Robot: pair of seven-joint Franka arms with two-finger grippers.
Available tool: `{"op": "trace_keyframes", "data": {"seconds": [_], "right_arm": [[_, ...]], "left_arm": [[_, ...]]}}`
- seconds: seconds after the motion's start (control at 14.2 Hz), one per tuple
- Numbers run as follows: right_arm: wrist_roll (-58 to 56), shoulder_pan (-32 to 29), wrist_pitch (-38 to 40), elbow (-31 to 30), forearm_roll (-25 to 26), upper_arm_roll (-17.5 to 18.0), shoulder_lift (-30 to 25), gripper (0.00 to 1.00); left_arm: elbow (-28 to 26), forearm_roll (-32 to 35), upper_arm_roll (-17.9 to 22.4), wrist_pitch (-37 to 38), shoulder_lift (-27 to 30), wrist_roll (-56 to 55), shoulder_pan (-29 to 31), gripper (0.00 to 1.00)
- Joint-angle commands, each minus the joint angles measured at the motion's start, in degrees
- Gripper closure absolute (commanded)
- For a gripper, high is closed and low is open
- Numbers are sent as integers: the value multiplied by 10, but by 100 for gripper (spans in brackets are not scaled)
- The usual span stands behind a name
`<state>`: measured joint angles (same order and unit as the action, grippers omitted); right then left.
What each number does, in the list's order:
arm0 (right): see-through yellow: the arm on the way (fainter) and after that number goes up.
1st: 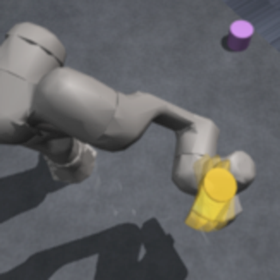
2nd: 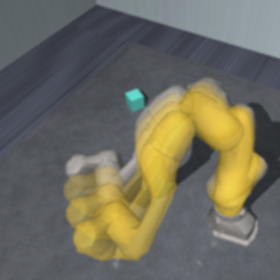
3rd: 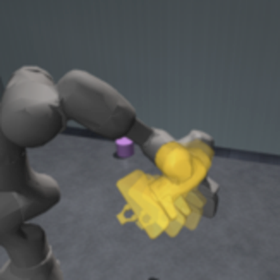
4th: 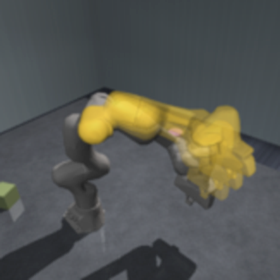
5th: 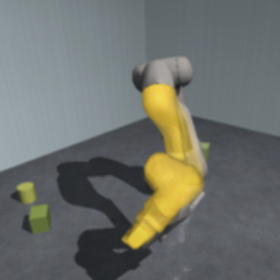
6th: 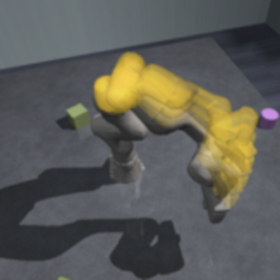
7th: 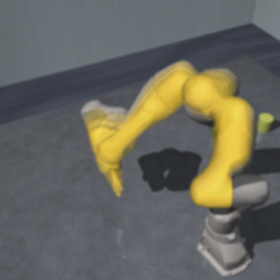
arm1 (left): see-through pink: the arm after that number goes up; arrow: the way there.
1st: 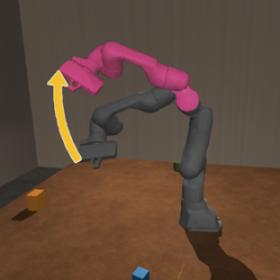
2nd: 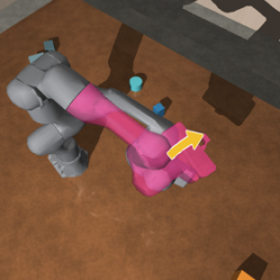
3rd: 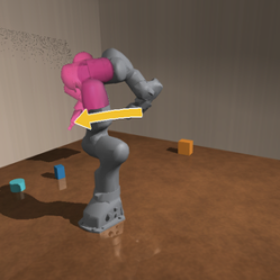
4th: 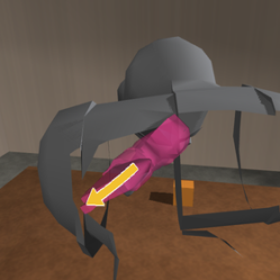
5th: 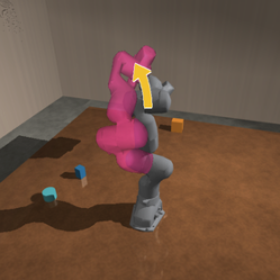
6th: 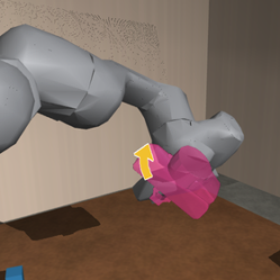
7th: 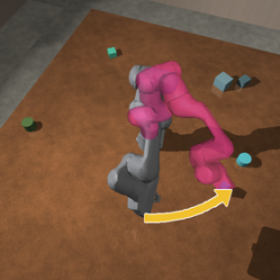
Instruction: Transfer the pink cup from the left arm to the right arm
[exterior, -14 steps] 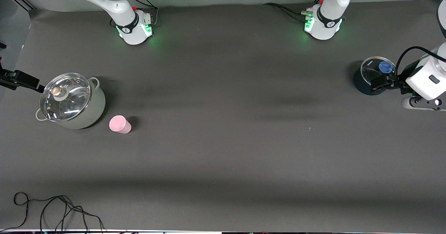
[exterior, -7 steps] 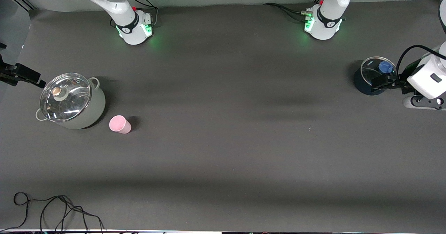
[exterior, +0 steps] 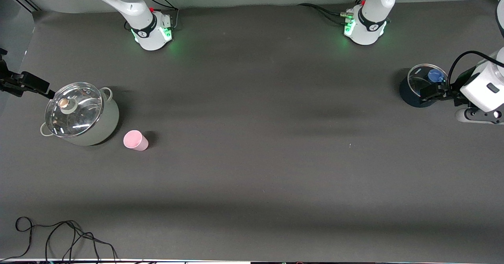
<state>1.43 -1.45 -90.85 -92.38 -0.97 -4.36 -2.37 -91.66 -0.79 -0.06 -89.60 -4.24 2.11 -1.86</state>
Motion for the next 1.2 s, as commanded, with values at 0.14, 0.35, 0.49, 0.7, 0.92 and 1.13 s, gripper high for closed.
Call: {"op": "trace_keyframes", "data": {"seconds": [0.14,0.35,0.49,0.7,0.92,1.13], "right_arm": [[1,-7,-8,4,8,14,-11,0],[2,-7,-8,6,5,14,-11,0],[4,-6,-7,5,4,15,-11,0],[-6,-6,-6,3,5,15,-12,0],[-6,-6,-6,4,4,15,-12,0],[-7,-6,-6,1,5,15,-13,0]], "left_arm": [[1,-1,6,7,1,-5,-9,1],[0,-1,6,5,1,-7,-9,1],[-1,-1,6,5,1,-9,-9,0],[-4,-1,6,1,1,-11,-10,0],[-4,-1,6,2,0,-11,-10,1],[-4,-1,6,2,-1,-11,-10,0]]}}
